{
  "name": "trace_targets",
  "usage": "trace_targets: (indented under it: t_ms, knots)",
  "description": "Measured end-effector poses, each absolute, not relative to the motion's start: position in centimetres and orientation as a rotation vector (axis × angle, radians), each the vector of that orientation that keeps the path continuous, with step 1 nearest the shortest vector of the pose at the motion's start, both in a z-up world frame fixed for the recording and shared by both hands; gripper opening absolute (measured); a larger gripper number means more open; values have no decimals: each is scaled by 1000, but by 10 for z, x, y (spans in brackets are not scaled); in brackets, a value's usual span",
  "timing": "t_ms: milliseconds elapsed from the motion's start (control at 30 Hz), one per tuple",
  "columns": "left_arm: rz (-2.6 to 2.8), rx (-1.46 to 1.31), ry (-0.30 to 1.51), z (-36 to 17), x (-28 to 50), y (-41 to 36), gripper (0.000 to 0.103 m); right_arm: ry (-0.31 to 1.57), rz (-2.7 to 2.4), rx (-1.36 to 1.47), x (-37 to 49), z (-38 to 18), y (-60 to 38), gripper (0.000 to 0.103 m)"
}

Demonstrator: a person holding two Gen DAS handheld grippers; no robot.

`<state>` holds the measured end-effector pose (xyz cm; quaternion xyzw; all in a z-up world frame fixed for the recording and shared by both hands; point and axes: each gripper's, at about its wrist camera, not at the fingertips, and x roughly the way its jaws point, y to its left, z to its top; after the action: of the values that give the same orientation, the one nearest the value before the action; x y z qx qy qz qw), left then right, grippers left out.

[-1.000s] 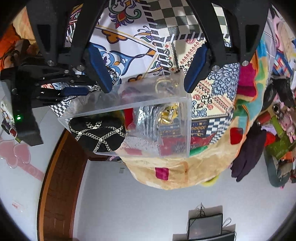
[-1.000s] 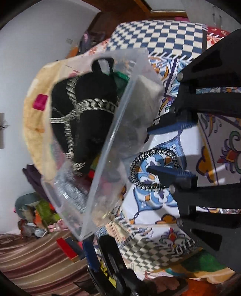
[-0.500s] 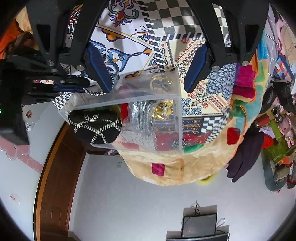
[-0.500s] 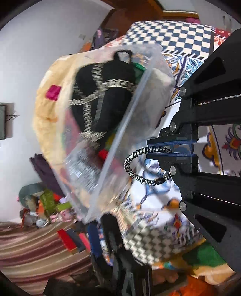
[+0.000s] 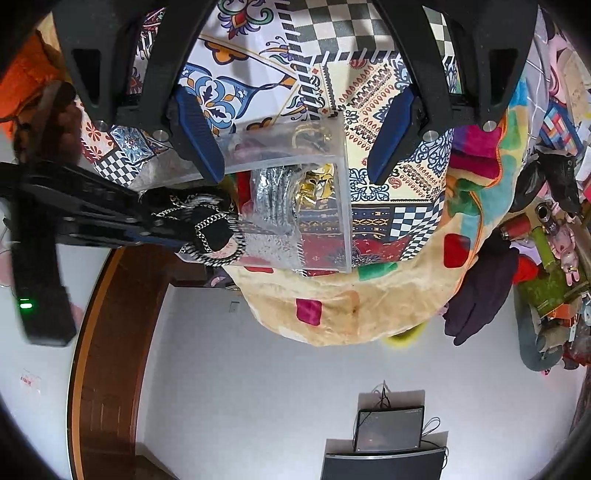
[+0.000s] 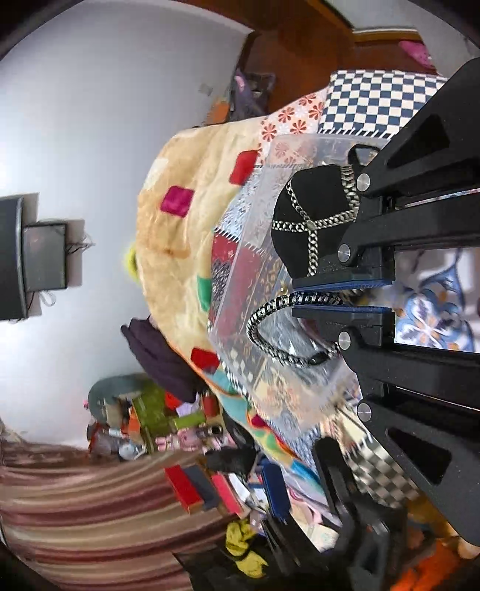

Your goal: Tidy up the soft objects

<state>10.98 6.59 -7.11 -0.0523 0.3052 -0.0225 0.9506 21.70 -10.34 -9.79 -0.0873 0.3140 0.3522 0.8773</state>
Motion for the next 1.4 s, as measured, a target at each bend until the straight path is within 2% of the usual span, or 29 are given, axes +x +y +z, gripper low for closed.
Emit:
trace_targets:
  t_ms: [100, 167, 233, 300, 567, 633, 733, 933, 1000, 1067, 1200, 1400]
  knots:
    - [-46, -103, 623, -73, 112, 65, 80, 702, 704, -184, 226, -107, -105, 9]
    - [-44, -98, 623, -73, 112, 64, 80, 726, 683, -190, 228, -112, -108, 18]
    - [-41, -92, 619, -72, 111, 62, 80, 722, 672, -187, 225, -109, -114, 33]
    - [-40, -88, 609, -68, 110, 60, 80, 704, 668, -177, 219, -99, -120, 36]
    - [-43, -71, 502, -28, 87, 47, 80, 604, 697, -120, 185, -50, -150, 39]
    - [-42, -63, 471, -17, 79, 43, 80, 571, 702, -99, 171, -37, -160, 50]
    - [-38, -42, 420, 0, 64, 34, 80, 521, 697, -80, 155, -22, -171, 60]
    - [-21, -15, 337, 23, 35, 22, 95, 434, 693, -42, 124, 0, -190, 82]
    - [-17, -8, 312, 28, 26, 19, 99, 412, 689, -43, 116, 4, -192, 84]
    - [-14, 0, 289, 33, 16, 15, 101, 388, 685, -43, 109, 8, -193, 88]
    - [-5, 19, 262, 39, 7, 10, 103, 351, 673, -34, 100, 12, -195, 101]
    - [-16, 11, 258, 39, 2, 9, 103, 319, 655, -43, 92, 14, -194, 103]
